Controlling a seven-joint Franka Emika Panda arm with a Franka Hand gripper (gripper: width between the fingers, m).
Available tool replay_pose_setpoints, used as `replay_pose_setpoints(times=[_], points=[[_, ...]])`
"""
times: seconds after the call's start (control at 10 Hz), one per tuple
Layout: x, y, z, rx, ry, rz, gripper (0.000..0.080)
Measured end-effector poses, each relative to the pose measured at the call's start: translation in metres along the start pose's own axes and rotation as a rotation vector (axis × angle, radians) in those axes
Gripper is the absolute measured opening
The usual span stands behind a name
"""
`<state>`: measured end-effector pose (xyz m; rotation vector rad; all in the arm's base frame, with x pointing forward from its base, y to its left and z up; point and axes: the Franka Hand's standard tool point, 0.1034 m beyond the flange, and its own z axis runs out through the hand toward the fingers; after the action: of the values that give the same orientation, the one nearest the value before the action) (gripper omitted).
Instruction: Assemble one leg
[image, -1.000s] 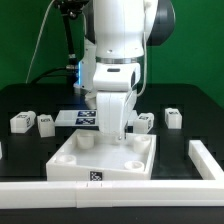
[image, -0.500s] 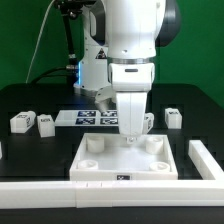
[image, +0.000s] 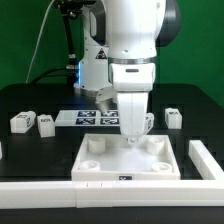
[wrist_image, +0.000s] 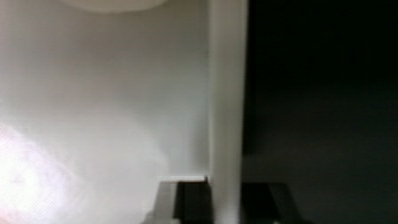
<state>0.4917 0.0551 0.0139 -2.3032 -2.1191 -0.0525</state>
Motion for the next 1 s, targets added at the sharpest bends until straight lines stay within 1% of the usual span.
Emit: replay_pose_setpoints(times=[0.1, 0.3, 0.5, 0.8, 1.0], points=[[0.009, 0.003, 0.000, -0.005, 0.007, -0.011, 0.0057], [0.029, 0.006, 0.000, -0.005, 0.014, -0.002, 0.0057], [0.029, 0.004, 0.001, 0.013, 0.005, 0.033, 0.0057], [0.028, 0.004, 0.001, 0.014, 0.004, 0.038, 0.0074], [0.028, 0.004, 0.001, 0.014, 0.004, 0.039, 0.0419]])
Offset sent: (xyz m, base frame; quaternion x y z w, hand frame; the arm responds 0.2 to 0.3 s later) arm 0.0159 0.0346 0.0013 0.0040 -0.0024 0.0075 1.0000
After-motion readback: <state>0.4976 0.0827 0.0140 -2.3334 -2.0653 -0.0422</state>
